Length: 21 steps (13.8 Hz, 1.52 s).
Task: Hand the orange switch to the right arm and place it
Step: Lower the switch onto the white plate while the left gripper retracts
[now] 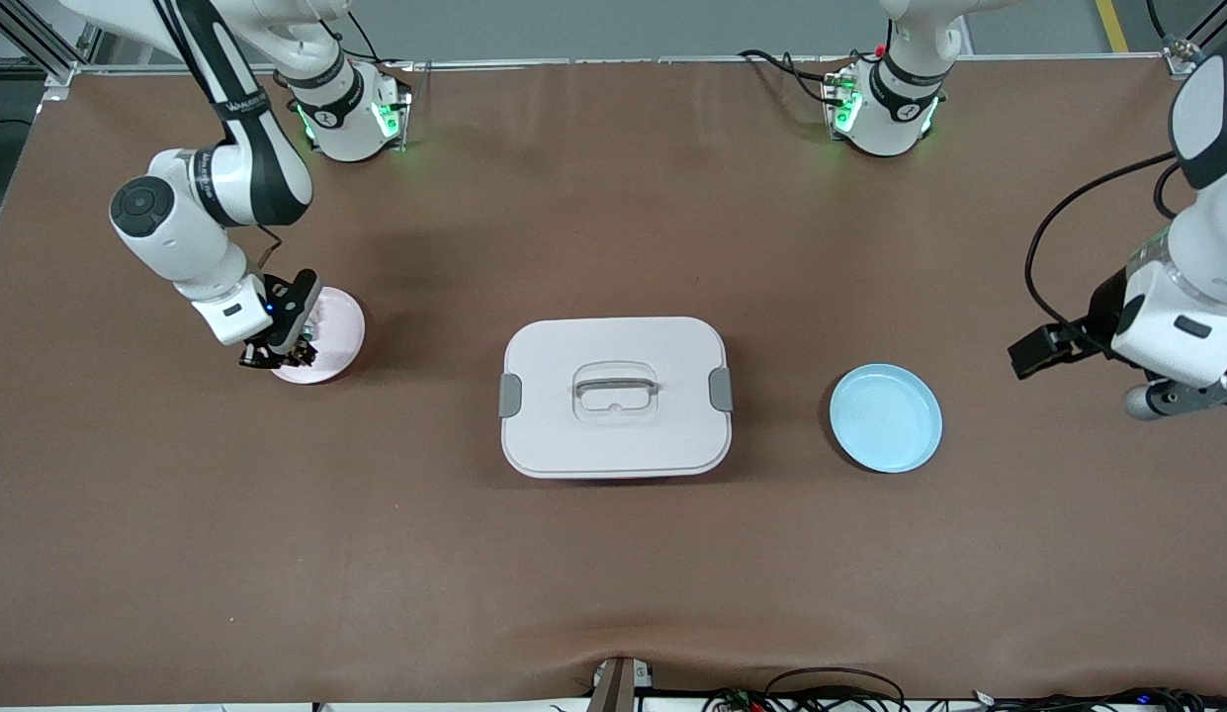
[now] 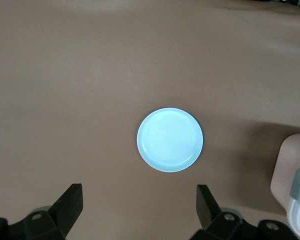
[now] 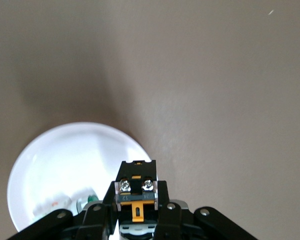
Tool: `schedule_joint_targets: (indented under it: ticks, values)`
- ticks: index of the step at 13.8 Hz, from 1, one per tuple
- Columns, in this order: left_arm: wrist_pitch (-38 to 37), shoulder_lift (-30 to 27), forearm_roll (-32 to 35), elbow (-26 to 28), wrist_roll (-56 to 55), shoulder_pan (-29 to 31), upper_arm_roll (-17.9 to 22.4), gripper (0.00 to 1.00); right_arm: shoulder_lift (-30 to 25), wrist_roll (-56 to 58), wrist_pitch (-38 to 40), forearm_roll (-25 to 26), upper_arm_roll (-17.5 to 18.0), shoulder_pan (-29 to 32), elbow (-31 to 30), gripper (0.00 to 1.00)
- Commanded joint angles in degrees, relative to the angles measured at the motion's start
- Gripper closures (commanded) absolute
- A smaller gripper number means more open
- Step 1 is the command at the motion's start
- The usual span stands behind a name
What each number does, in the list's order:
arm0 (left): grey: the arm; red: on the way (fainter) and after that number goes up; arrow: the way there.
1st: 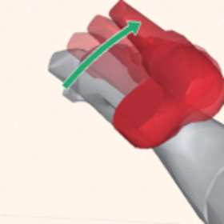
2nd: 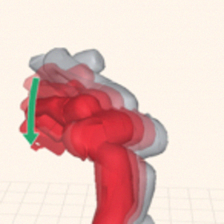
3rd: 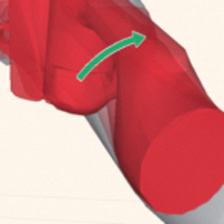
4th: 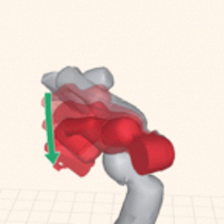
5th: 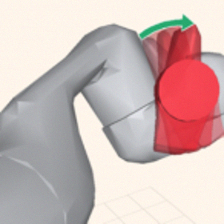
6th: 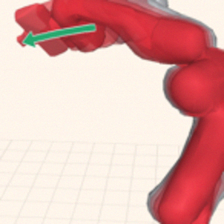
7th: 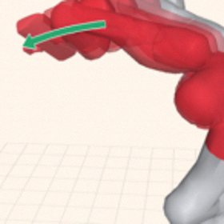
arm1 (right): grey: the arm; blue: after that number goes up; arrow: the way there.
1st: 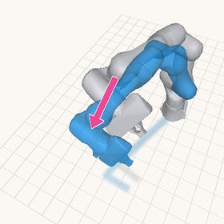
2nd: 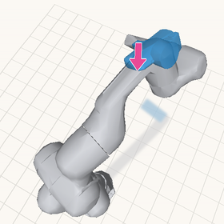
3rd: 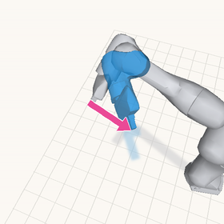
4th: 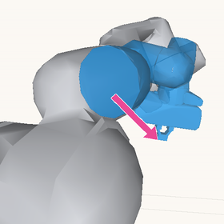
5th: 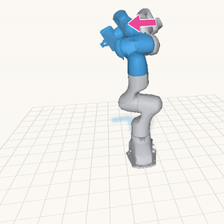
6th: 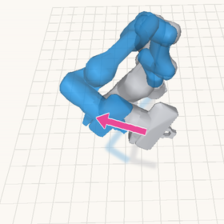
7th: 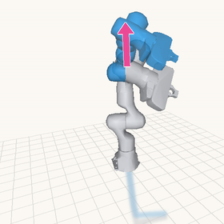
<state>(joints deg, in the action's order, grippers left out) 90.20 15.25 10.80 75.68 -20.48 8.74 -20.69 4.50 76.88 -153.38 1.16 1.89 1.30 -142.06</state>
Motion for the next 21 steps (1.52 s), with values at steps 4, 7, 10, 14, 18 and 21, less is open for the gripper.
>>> schedule_joint_targets:
  ticks: [4, 7, 10, 14, 18, 21]
  values:
    - [0.0, -12.6, -3.3, 13.1, 10.1, -8.1, 11.0, 0.0, 2.9, 4.5, -5.0, 0.9, 1.1, 2.9, -2.5, 1.0]
    - [0.0, -15.4, -3.8, 14.9, 15.8, -8.7, 12.4, 0.0, 5.3, 7.2, -8.1, 0.9, 1.1, 3.0, -3.1, 1.0]
    - [0.6, -17.4, -8.3, 17.0, 18.5, -8.7, 15.3, 0.0, 7.9, 7.2, -13.5, 0.9, 1.1, 2.9, -4.7, 1.0]
    - [0.6, -17.5, -8.3, 17.0, 18.5, -8.7, 15.3, 0.0, 8.7, 6.8, -14.0, 0.9, 1.1, 2.4, -4.6, 1.0]
    - [0.6, -17.3, -8.4, 16.7, 18.5, -8.4, 15.0, 0.0, 10.3, 6.0, -14.1, 0.9, 1.1, 1.7, -4.3, 1.0]
    - [0.7, -17.1, -8.4, 16.8, 18.5, -8.4, 15.0, 0.0, 10.9, 2.2, -13.7, 0.7, 1.1, 1.5, -4.1, 1.0]
